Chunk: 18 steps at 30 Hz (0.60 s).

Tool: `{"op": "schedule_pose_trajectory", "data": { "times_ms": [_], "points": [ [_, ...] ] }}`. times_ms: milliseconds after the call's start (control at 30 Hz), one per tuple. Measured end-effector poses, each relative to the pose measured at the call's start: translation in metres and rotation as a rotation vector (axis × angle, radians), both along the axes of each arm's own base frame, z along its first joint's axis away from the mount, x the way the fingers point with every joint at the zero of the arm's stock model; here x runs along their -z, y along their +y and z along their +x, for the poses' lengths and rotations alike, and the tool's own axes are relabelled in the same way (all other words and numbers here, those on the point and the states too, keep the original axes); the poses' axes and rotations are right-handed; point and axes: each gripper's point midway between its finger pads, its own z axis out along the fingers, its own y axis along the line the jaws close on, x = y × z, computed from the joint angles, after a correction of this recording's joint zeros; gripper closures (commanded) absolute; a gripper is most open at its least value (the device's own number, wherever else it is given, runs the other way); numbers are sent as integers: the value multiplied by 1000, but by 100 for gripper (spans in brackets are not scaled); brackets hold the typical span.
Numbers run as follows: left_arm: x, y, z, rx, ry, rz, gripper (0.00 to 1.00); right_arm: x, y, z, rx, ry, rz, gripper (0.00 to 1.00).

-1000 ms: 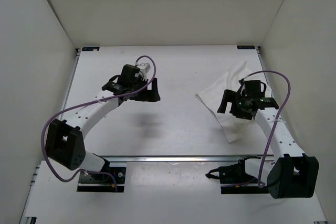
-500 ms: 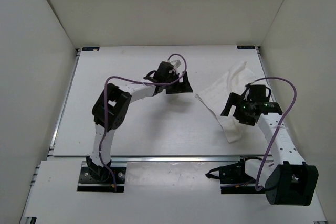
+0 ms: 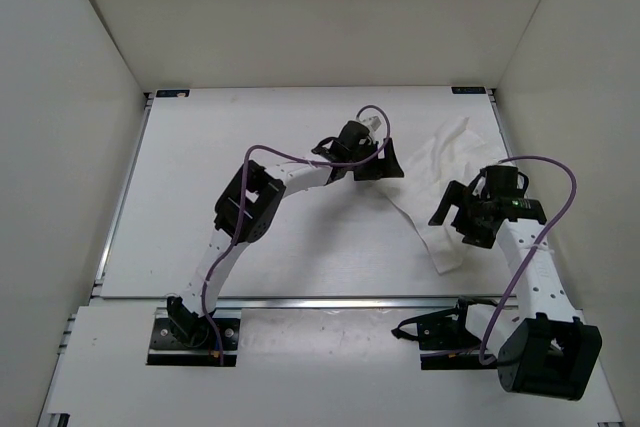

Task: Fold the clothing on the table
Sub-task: Move the skirt to the center of the board

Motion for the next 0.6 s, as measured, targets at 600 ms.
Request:
{"op": "schedule_pose_trajectory", "data": {
  "times_ms": [600],
  "points": [
    [16,16,4,7,-53,71,22,1,-2,0,5,42,6,7]
  ]
}}
